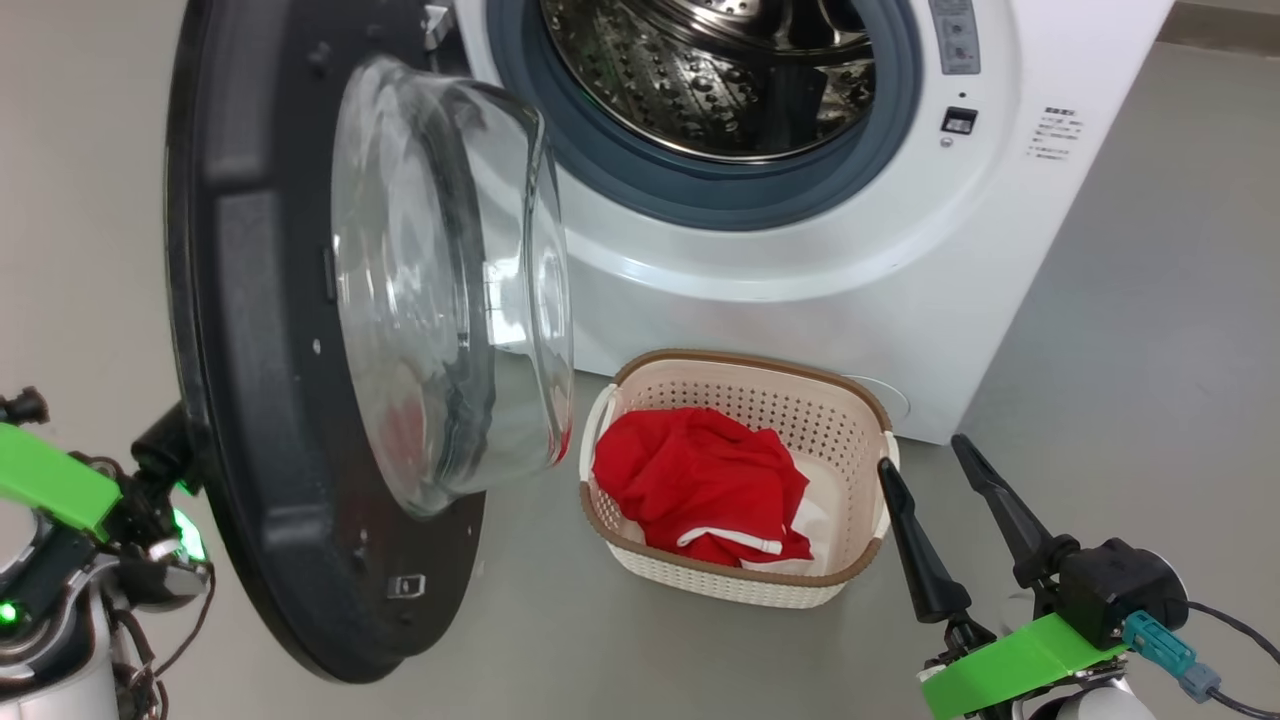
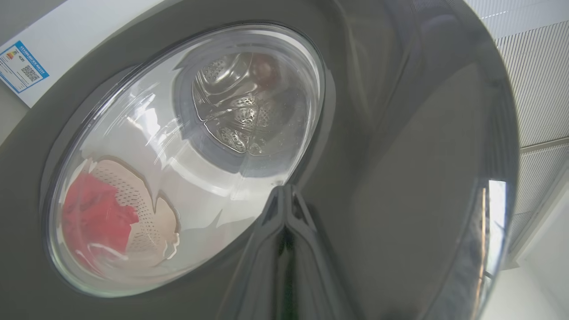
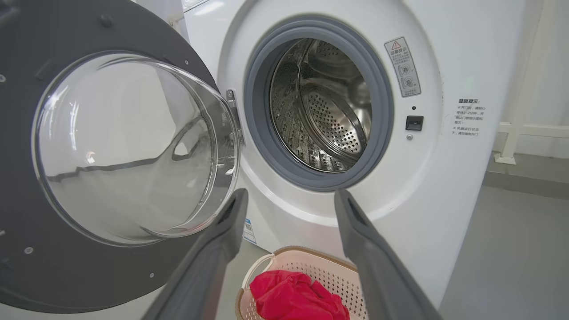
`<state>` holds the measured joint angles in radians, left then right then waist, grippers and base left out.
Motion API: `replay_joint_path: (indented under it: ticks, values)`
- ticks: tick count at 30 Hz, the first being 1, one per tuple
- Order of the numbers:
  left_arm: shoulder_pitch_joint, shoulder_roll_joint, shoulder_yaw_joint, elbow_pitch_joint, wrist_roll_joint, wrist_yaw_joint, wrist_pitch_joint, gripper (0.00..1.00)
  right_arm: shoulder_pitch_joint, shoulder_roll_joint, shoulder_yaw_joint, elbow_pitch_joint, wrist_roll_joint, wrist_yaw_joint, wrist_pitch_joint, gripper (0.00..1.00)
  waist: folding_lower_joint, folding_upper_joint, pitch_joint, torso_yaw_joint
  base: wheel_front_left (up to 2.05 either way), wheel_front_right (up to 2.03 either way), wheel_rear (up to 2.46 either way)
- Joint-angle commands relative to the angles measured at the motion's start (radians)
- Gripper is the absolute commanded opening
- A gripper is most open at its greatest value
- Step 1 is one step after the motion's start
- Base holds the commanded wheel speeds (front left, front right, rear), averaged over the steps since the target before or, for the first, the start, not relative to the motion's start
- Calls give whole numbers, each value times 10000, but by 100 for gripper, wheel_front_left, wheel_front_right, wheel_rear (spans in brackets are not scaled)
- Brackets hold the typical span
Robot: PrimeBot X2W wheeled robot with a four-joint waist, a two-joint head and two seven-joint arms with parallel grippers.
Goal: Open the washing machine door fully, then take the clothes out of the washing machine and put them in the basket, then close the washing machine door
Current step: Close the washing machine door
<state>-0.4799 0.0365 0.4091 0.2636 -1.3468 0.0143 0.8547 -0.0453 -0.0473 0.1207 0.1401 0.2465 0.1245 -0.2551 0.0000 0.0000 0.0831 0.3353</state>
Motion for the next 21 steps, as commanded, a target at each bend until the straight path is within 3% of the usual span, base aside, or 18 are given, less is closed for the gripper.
replay_joint_path:
  ticks: [1, 11, 21]
  values:
    - [113, 178, -19, -613, -291, 93, 45, 0, -298, -30, 226, -296, 117, 62, -66, 100, 0, 0, 30, -184, 0, 0, 0]
    - [865, 140, -961, -1818, -1588, 475, -509, 0, -300, -30, 220, -325, 287, 62, -66, 100, 0, 0, 97, -704, 0, 0, 0]
    - [1236, 138, -1827, -2416, -2074, 583, -1121, 0, -334, -30, 274, -327, 362, 62, -66, 100, 0, 0, 160, -1200, 0, 0, 0]
